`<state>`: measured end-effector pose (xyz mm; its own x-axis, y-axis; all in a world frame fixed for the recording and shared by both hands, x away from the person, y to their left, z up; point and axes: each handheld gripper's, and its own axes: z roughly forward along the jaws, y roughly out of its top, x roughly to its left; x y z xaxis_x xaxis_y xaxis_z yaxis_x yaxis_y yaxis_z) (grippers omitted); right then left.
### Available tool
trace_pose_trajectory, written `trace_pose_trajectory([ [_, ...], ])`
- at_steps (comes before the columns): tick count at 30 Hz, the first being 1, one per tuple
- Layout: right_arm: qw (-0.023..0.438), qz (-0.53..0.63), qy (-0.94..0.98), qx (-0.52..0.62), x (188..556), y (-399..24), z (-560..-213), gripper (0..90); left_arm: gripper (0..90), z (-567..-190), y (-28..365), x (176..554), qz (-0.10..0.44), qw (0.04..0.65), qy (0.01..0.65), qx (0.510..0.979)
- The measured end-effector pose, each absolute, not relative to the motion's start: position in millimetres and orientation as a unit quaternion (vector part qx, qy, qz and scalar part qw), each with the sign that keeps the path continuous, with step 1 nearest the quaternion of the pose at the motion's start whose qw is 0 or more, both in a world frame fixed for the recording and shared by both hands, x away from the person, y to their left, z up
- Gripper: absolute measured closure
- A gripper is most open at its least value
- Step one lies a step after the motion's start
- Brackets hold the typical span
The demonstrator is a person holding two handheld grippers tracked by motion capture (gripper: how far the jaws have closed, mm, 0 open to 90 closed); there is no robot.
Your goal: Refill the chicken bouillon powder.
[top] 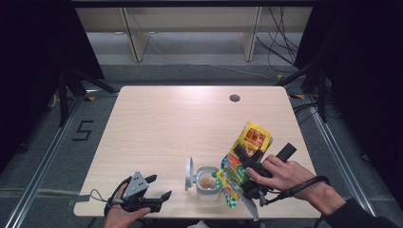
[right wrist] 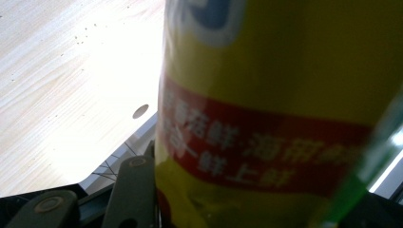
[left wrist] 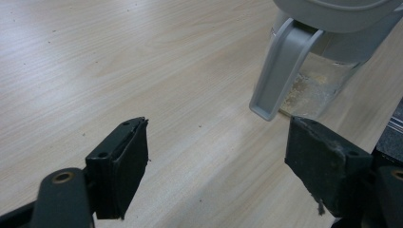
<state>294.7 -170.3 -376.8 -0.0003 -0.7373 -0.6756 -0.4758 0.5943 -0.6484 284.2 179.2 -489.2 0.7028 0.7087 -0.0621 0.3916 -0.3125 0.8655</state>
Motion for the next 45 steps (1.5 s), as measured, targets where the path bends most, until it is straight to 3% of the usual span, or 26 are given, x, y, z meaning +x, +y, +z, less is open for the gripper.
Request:
trace_pose_trajectory([
  [45,0.554,-0.116,0.696,-0.441,294.3,-169.6,-375.5,56.7,21.7,-488.6,180.4,284.4,0.17,0.467,0.342,0.798],
])
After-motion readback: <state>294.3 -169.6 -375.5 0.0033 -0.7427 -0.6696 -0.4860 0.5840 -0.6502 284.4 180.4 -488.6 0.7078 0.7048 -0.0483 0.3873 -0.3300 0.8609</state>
